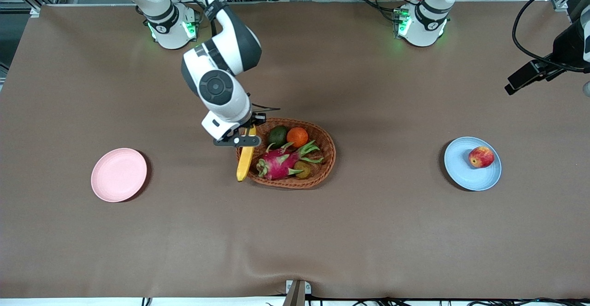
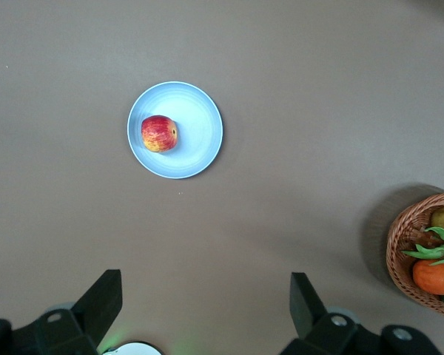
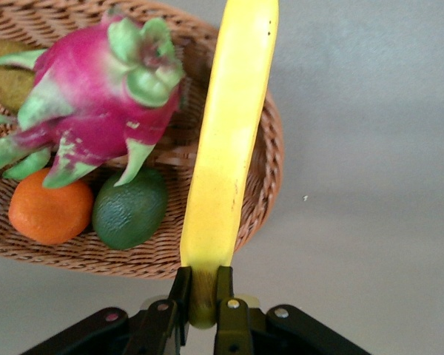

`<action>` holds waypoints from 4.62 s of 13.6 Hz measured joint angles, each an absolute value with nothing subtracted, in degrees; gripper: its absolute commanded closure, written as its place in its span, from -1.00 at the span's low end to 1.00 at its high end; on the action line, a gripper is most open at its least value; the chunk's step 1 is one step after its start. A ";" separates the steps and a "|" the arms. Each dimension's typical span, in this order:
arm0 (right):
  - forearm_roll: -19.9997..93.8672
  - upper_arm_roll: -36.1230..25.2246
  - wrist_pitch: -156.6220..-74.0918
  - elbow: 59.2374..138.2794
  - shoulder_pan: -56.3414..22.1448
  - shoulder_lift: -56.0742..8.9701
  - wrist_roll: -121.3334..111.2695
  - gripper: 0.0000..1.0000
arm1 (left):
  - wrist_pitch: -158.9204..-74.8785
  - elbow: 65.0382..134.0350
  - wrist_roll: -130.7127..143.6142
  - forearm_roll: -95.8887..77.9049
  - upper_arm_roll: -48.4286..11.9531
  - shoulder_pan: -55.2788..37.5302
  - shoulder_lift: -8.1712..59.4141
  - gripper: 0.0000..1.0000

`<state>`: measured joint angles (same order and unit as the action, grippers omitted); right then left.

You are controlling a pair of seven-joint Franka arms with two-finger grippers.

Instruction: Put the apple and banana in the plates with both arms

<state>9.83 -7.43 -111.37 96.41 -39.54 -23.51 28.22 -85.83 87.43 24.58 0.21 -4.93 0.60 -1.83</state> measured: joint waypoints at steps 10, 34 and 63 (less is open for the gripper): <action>5.37 -8.02 -106.77 99.96 -24.33 -15.84 16.93 1.00 | -85.58 87.43 24.58 0.20 -4.36 0.66 -2.05 -1.00; 4.77 -6.98 -113.84 101.51 3.09 -23.06 -17.30 -1.00 | -84.93 87.43 24.58 0.20 -4.44 0.61 -2.21 -1.00; 2.12 -7.24 -75.63 77.80 0.13 -3.09 -4.59 -1.00 | -84.93 87.01 15.73 0.20 -3.54 1.03 -2.26 -1.00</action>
<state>2.12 -7.24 -75.63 77.80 0.13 -3.09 -4.59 -84.93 87.01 15.73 0.20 -3.54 1.03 -2.26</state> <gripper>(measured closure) 0.000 0.000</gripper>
